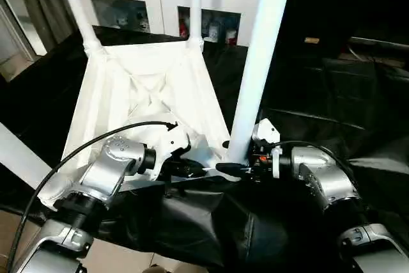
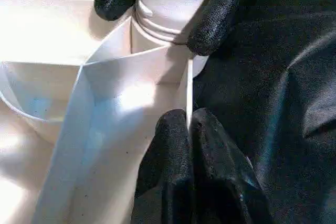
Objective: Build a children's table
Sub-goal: Rotate leg to tighten
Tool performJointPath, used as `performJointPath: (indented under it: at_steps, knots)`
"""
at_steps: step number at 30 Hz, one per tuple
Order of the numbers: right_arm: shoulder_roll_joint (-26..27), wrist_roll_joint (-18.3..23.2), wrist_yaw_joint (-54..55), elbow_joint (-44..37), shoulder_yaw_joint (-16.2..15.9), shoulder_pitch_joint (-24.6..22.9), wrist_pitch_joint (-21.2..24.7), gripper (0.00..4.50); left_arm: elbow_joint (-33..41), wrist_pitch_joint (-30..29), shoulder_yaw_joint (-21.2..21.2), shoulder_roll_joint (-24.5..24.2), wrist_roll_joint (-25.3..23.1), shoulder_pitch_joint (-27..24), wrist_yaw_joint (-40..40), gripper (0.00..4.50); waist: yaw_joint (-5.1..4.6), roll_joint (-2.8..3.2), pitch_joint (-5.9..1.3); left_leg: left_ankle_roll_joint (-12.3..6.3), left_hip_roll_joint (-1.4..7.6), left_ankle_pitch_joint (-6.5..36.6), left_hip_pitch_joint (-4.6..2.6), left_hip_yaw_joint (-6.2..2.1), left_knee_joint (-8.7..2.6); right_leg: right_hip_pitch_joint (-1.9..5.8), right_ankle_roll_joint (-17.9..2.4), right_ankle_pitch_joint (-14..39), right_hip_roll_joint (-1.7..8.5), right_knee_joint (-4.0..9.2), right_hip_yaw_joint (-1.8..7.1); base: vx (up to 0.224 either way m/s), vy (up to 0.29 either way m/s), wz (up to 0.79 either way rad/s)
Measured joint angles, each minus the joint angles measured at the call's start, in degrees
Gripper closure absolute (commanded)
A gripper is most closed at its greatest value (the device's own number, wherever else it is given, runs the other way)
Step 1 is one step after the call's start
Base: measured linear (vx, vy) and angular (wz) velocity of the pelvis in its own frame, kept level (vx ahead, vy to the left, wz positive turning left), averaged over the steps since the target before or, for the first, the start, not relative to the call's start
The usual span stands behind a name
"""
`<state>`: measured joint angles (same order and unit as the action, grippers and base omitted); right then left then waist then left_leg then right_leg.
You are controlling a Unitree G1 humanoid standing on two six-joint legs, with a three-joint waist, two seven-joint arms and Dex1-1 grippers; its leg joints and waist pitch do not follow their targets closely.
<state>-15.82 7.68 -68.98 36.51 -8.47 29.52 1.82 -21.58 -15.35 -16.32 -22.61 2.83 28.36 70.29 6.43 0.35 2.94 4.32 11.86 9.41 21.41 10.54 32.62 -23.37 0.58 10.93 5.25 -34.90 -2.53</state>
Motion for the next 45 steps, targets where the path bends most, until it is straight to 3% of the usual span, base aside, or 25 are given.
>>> performJointPath:
  at_steps: [9, 13, 17, 21, 24, 25, 26, 27, 30, 33, 36, 45]
  knots:
    - [0.9, 0.7, 2.4, -2.7, 0.7, -2.8, 0.3, 1.86, -0.1, -0.5, 0.0, 0.7, -0.1, -0.1, -0.6, 4.5, 0.09, 0.11, -0.01, 0.0, -0.01, 0.0, -0.04, -0.04, 0.05, 0.02, 0.0, 0.0, 0.01, -0.04, 0.03, 0.0, 0.0, 0.0]
    - [6.2, -0.8, 19.8, 1.5, 5.4, -1.6, -0.2, 1.86, -5.3, -0.4, 1.5, 5.9, -2.4, 2.4, -11.0, 4.5, -0.76, 0.37, -0.09, 0.01, -0.05, 0.0, -0.5, -0.04, 0.11, 0.35, -0.2, -0.1, 0.01, -0.07, 0.17, 0.0, 0.0, 0.0]
    - [9.7, -1.8, 31.7, 4.3, 7.3, 0.3, 0.0, 1.86, -9.6, -0.4, 2.1, 9.3, -3.2, 4.8, -17.5, 4.5, -1.38, 0.79, -0.23, 0.01, -0.08, 0.0, -0.54, -0.08, 0.09, 0.42, 0.1, 0.0, 0.01, -0.05, 0.17, 0.0, 0.0, 0.0]
    - [12.7, -3.1, 43.7, 7.9, 9.1, 3.4, 0.1, 1.86, -13.5, -0.4, 2.5, 13.1, -4.4, 7.3, -24.0, 4.5, -1.45, 1.06, -0.35, 0.02, -0.09, 0.0, -0.53, -0.09, 0.07, 0.41, 0.1, 0.0, 0.01, -0.05, 0.17, 0.0, 0.0, 0.0]
    - [13.4, -3.6, 46.3, 9.9, 9.4, 4.6, -0.8, 1.86, -14.9, -0.4, 2.9, 14.2, -4.8, 8.2, -25.6, 4.5, -1.31, 1.1, -0.4, 0.01, -0.09, 0.0, -0.49, -0.11, 0.04, 0.4, 0.1, 0.0, 0.01, -0.05, 0.15, 0.0, 0.0, 0.0]
    - [13.5, -3.7, 46.4, 10.0, 9.6, 4.7, -1.1, 1.86, -15.0, -0.3, 3.0, 14.3, -4.8, 8.2, -25.6, 4.5, -1.29, 1.1, -0.41, 0.01, -0.09, 0.0, -0.46, -0.11, 0.04, 0.39, 0.0, 0.0, 0.01, -0.05, 0.15, 0.0, 0.0, 0.0]
    - [13.6, -3.7, 46.3, 10.2, 9.8, 4.7, -1.4, 1.3, -15.0, -0.3, 3.0, 14.3, -4.8, 8.2, -25.6, 4.5, -1.29, 1.12, -0.42, 0.01, -0.09, 0.0, -0.45, -0.11, 0.04, 0.39, -0.1, -0.1, 0.01, -0.05, 0.16, 0.0, 0.0, 0.0]
    - [13.6, -3.7, 46.1, 10.2, 9.9, 4.7, -1.4, 1.16, -14.9, -0.2, 3.0, 14.3, -4.8, 8.2, -25.6, 4.5, -1.3, 1.14, -0.43, 0.01, -0.09, 0.0, -0.45, -0.11, 0.04, 0.4, -0.1, -0.1, 0.01, -0.04, 0.16, 0.0, 0.0, 0.0]
    - [13.5, -3.5, 42.6, 9.9, 9.9, 4.5, -1.4, 1.07, -14.8, 0.5, 3.1, 13.2, -4.8, 8.1, -24.8, 4.5, -1.44, 1.11, -0.44, 0.01, -0.08, 0.0, -0.41, -0.11, 0.04, 0.35, -0.1, -0.1, 0.01, -0.04, 0.14, 0.0, 0.0, 0.0]
    - [12.4, -3.5, 37.4, 9.5, 9.1, 4.1, -2.1, 0.68, -13.5, 1.3, 3.1, 11.5, -4.7, 7.1, -22.1, 4.5, -1.6, 1.11, -0.44, 0.01, -0.03, 0.0, -0.39, -0.11, -0.01, 0.29, -0.1, -0.1, -0.03, -0.04, 0.1, 0.0, 0.0, 0.0]
    - [9.9, -2.5, 27.8, 7.5, 7.2, 2.8, -1.9, 0.68, -10.9, 2.2, 3.0, 8.5, -4.0, 5.1, -17.2, 4.5, -1.7, 1.11, -0.44, 0.01, -0.01, 0.0, -0.37, -0.13, -0.09, 0.24, 0.0, -0.1, -0.07, -0.03, 0.07, 0.0, 0.0, 0.0]
    - [3.5, -0.7, 7.6, 1.4, 1.6, 0.4, -0.1, 0.68, -4.4, 1.1, 1.3, 2.6, -0.2, 1.5, -3.4, 4.5, -0.65, 1.12, -0.43, -0.04, -0.02, 0.0, -0.01, -0.01, -0.07, 0.0, -0.1, 0.0, -0.02, 0.07, -0.03, 0.0, 0.0, 0.0]
